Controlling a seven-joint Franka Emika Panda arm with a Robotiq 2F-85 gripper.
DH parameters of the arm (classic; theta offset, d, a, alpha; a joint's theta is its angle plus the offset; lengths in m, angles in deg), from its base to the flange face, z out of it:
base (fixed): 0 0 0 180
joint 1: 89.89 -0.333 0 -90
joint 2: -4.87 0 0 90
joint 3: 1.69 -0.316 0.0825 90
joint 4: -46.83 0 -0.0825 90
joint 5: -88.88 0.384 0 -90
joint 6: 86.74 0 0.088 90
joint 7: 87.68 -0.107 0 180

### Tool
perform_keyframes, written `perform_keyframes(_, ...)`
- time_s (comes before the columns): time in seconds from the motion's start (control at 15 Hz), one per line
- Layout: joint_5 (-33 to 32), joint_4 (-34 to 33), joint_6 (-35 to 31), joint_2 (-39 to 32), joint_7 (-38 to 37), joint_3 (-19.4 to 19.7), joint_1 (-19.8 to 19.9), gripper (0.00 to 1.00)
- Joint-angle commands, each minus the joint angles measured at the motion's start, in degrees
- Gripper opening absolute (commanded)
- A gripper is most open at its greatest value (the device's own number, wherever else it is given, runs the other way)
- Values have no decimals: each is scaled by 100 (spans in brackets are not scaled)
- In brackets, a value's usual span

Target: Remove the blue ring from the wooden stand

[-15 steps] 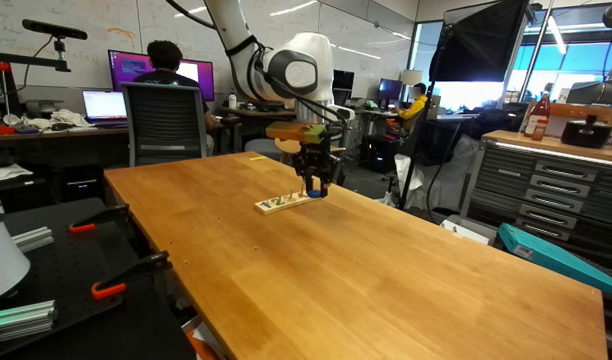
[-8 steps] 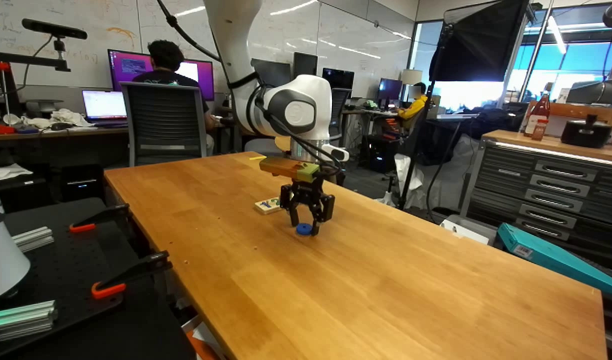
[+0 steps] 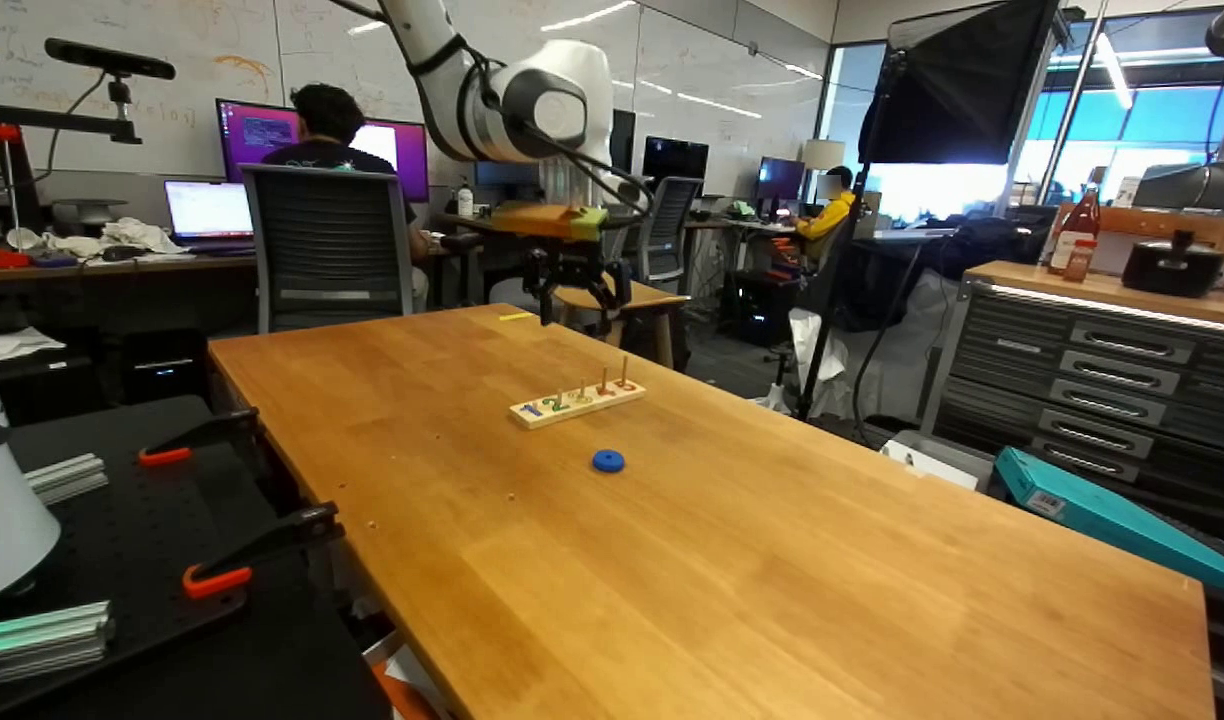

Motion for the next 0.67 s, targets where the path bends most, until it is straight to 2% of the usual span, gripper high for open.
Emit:
perform_keyframes(0.0,457,212,1002,1156,411,-246,-99,99)
perform_keyframes(0.2,441,169,2252,2013,128,-72,-289,100)
perform_keyframes(0.47,250,43,3610,3027,130,292,-233,100)
perform_keyframes(0.53,194,24,3843,3279,155,423,-199,100)
perform_keyframes(0.6,259,-33,3451,2774,104,367,-353,100)
